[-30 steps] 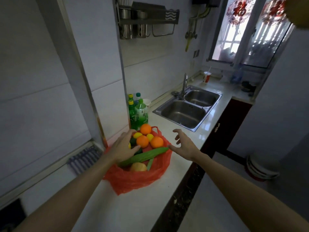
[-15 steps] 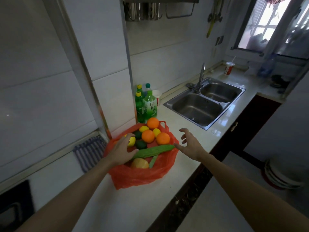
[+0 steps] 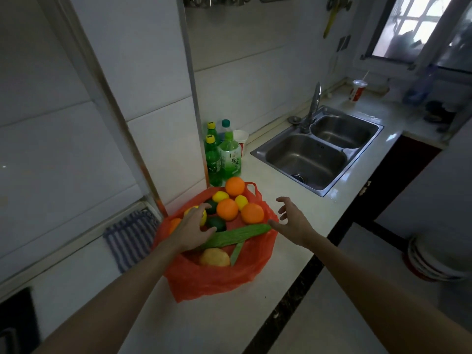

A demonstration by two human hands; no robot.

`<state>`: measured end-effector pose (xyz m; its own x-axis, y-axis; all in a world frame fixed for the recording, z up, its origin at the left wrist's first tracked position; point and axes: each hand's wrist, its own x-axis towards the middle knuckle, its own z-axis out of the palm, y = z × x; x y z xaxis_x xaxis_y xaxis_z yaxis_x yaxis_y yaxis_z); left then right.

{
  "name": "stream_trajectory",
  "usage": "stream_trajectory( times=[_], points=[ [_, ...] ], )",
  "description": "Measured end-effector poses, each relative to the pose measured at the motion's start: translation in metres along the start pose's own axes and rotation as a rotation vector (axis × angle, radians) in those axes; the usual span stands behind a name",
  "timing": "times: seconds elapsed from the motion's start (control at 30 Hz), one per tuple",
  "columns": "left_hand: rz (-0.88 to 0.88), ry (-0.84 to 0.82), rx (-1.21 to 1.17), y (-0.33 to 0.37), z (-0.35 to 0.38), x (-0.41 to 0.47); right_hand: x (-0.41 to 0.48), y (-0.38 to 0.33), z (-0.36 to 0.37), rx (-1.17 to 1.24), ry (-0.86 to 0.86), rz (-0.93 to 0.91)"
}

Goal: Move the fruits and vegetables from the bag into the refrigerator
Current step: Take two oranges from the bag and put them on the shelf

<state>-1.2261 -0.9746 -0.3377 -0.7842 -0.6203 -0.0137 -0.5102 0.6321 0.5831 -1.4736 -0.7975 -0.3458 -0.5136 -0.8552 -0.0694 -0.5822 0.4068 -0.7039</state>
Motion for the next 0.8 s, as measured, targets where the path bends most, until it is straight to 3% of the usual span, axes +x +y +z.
stream_trajectory(
  times=[0.8],
  points=[
    [-0.002, -0.196, 0.015, -0.042, 0.06, 0.133, 0.097, 0.033, 0.062, -0.237, -0.181, -0.047]
  ],
)
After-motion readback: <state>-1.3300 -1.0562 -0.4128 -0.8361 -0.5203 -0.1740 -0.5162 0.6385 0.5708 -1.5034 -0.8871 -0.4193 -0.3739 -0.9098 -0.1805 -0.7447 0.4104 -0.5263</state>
